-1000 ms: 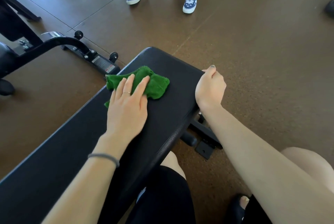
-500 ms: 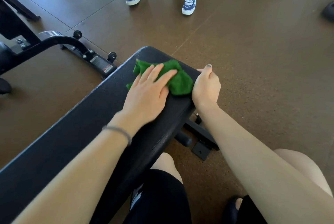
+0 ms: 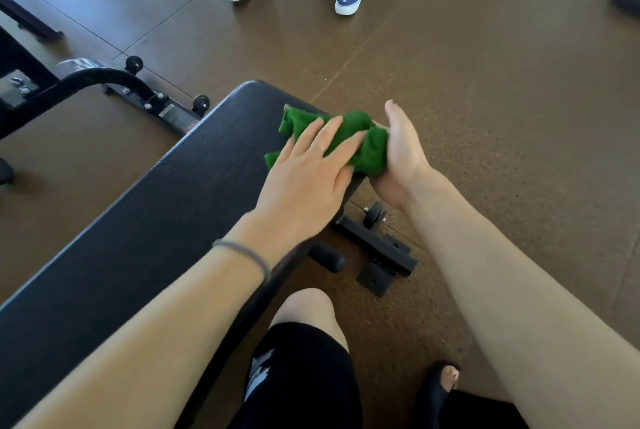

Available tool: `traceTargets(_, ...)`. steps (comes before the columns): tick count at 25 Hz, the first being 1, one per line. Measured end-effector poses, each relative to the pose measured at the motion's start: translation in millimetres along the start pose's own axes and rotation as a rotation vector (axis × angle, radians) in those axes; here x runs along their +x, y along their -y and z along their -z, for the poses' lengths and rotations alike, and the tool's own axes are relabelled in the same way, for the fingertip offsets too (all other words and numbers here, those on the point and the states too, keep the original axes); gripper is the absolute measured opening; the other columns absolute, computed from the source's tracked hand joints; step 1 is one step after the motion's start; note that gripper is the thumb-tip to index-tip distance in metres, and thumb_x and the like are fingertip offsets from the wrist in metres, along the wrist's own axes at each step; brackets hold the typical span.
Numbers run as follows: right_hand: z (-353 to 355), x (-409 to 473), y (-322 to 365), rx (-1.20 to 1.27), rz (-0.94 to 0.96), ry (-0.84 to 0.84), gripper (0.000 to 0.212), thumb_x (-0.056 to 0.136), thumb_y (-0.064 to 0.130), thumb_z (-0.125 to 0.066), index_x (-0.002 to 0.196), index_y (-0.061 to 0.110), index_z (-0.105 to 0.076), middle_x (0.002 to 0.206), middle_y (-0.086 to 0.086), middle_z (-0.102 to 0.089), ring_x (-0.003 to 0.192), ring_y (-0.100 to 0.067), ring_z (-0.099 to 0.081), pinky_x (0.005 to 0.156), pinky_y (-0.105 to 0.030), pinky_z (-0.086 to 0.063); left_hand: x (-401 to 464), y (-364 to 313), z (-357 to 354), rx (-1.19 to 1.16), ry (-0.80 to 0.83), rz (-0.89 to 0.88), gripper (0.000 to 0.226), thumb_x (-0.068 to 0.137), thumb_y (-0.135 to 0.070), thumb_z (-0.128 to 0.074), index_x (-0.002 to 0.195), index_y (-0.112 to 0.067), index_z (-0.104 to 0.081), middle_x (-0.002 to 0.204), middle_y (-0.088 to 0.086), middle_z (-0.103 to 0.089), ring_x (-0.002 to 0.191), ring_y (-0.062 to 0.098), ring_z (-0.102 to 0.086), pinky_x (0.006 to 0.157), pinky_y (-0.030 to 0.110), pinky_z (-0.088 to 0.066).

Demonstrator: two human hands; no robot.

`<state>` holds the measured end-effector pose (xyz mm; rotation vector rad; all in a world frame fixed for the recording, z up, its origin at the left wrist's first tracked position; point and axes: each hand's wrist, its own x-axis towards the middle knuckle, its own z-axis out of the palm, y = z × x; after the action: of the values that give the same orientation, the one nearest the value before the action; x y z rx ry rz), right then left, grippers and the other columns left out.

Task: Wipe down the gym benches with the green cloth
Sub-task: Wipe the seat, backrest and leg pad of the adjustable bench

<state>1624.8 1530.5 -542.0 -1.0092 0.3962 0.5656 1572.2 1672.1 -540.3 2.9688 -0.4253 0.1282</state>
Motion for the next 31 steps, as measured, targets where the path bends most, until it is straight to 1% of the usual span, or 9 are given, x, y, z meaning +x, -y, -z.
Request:
traceTargets(3, 13.1, 4.8, 12.3, 0.145, -0.041, -0.222, 0.060, 0.106, 0.059, -0.034, 0.117, 0.008, -0.064, 0.119, -0.016, -0.073, 0.112, -0.029, -0.071, 0.107, -0.043, -0.051, 41.2, -11.1, -5.7, 0.069, 0.039, -0.063, 0.044, 0.104, -0.034, -0.033, 0.143, -0.027, -0.053, 0.145, 0.009, -0.053, 0.139, 0.035, -0.043, 0.116, 0.053, -0.034)
traceTargets(5, 16.7, -4.1, 18.2, 0.050, -0.065, -0.355, 0.052, 0.107, 0.056, -0.036, 0.123, 0.014, -0.062, 0.124, -0.013, -0.069, 0.107, -0.025, -0.070, 0.107, -0.043, -0.051, 43.2, -14.0, -3.0, 0.123, 0.073, -0.111, 0.038, 0.103, -0.026, -0.047, 0.139, -0.025, -0.055, 0.142, 0.012, -0.054, 0.135, 0.036, -0.045, 0.114, 0.054, -0.036)
traceTargets(12, -20.4, -96.0, 67.7, -0.456, -0.215, -0.357, 0.058, 0.107, 0.052, -0.038, 0.155, 0.021, -0.042, 0.154, -0.002, -0.049, 0.141, -0.023, -0.044, 0.110, -0.039, -0.029, -5.5, -31.9, 67.8, 0.260, 0.494, -0.304, 0.055, 0.095, -0.007, -0.061, 0.147, -0.020, -0.049, 0.170, 0.012, -0.018, 0.154, 0.040, -0.020, 0.122, 0.052, -0.027)
traceTargets(16, -70.2, -160.3, 134.2, -0.562, -0.180, -0.306, 0.050, 0.108, 0.047, -0.039, 0.150, 0.021, -0.047, 0.127, 0.004, -0.060, 0.114, -0.015, -0.050, 0.097, -0.033, -0.028, -43.9, -36.7, 152.9, 0.230, 0.845, -0.081, 0.055, 0.101, -0.008, -0.055, 0.151, -0.024, -0.039, 0.166, 0.011, -0.016, 0.146, 0.037, -0.032, 0.108, 0.045, -0.046)
traceTargets(18, -102.1, -189.8, 171.5, -0.638, -0.140, -0.263, 0.041, 0.108, 0.042, -0.042, 0.142, 0.021, -0.053, 0.100, 0.014, -0.054, 0.098, -0.009, -0.049, 0.094, -0.031, -0.030, -49.4, -40.1, 203.9, 0.047, 0.916, 0.147, 0.047, 0.103, -0.008, -0.049, 0.146, -0.025, -0.041, 0.153, 0.011, -0.034, 0.123, 0.030, -0.052, 0.092, 0.041, -0.054)
traceTargets(19, -118.2, -202.8, 189.2, -0.678, -0.121, -0.218, 0.039, 0.107, 0.039, -0.044, 0.140, 0.021, -0.054, 0.104, 0.012, -0.056, 0.104, -0.010, -0.053, 0.095, -0.030, -0.031, -45.9, -43.5, 232.1, -0.111, 0.894, 0.267, 0.040, 0.106, -0.012, -0.044, 0.143, -0.026, -0.043, 0.142, 0.008, -0.044, 0.107, 0.025, -0.059, 0.084, 0.038, -0.055)
traceTargets(22, -157.6, -238.2, 237.1, -0.772, -0.106, -0.041, 0.048, 0.103, 0.030, -0.050, 0.151, 0.024, -0.049, 0.149, 0.004, -0.051, 0.140, -0.017, -0.043, 0.106, -0.031, -0.031, -12.0, -60.6, 325.9, -0.619, 0.707, 0.585, 0.029, 0.110, -0.023, -0.036, 0.134, -0.028, -0.050, 0.102, -0.001, -0.061, 0.076, 0.013, -0.060, 0.063, 0.027, -0.046)
traceTargets(27, -181.3, -272.6, 323.6, -0.810, -0.132, 0.182, 0.045, 0.095, 0.028, -0.063, 0.140, 0.033, -0.058, 0.136, 0.010, -0.057, 0.128, -0.014, -0.052, 0.101, -0.033, -0.037, 48.3, -86.5, 454.5, -1.236, 0.523, 0.800, 0.033, 0.110, -0.023, -0.036, 0.134, -0.022, -0.058, 0.126, 0.011, -0.067, 0.117, 0.029, -0.065, 0.108, 0.050, -0.047)
traceTargets(31, -170.0, -251.7, 392.9, -0.790, -0.195, 0.353, 0.049, 0.082, 0.029, -0.078, 0.128, 0.027, -0.064, 0.122, 0.001, -0.074, 0.115, -0.018, -0.069, 0.108, -0.044, -0.050, 84.8, -101.4, 493.1, -1.530, 0.482, 0.957, 0.030, 0.106, -0.038, -0.048, 0.127, -0.025, -0.066, 0.125, 0.006, -0.074, 0.115, 0.024, -0.071, 0.106, 0.050, -0.051)
